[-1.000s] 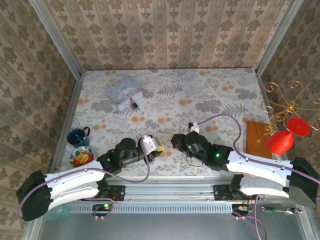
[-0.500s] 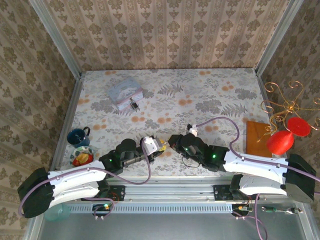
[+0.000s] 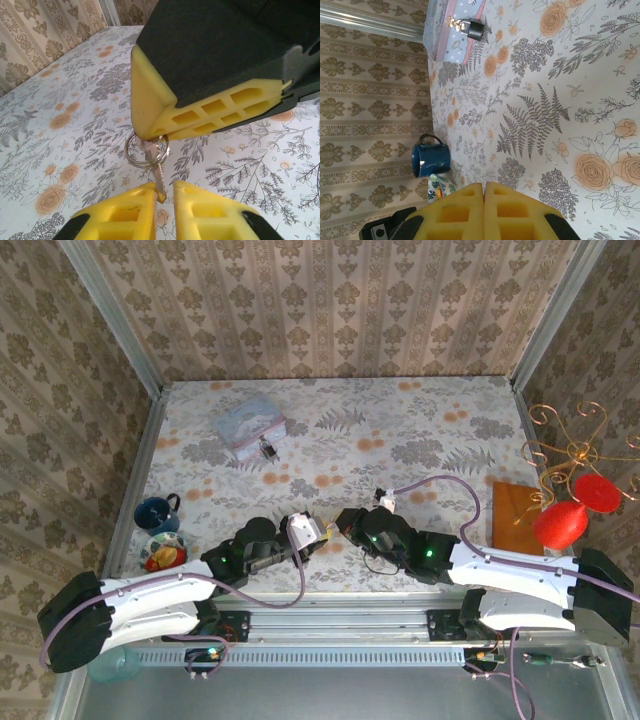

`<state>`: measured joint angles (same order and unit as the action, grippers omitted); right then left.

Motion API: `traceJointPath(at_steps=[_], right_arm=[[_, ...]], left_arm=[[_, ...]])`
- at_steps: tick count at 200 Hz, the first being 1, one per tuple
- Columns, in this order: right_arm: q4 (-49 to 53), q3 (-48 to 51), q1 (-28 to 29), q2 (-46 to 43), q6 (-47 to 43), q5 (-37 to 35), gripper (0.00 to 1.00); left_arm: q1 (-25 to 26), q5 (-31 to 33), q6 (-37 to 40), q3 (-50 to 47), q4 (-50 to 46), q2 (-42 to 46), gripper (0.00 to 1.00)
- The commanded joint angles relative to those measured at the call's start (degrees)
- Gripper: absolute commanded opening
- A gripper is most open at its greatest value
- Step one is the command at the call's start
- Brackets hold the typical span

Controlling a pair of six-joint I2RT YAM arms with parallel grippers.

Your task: Unlock the padlock with the key

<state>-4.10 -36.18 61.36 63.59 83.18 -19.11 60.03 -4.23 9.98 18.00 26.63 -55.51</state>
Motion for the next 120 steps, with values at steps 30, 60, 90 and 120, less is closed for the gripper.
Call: traceJointPath(at_steps=[30, 60, 90, 120], right_arm=[[-0.1, -0.5, 0.4, 0.5, 2.2, -2.0, 0.0], [0.0, -0.3, 0.4, 1.0, 3.1, -1.9, 0.0], [0.6, -1.2, 0.6, 1.8, 3.3, -1.8, 0.0], [0.5, -1.3, 0.7, 2.1, 3.6, -1.9, 0.0]], left_arm=[[0.3, 1.9, -0.6, -0.1, 1.8, 0.7, 0.13], [0.3, 2.0, -1.0, -0.1, 1.7, 0.9, 0.13], [0.2, 1.8, -1.1, 0.3, 1.2, 0.7, 0.13], [0.3, 1.8, -1.1, 0.3, 0.9, 0.6, 0.13]])
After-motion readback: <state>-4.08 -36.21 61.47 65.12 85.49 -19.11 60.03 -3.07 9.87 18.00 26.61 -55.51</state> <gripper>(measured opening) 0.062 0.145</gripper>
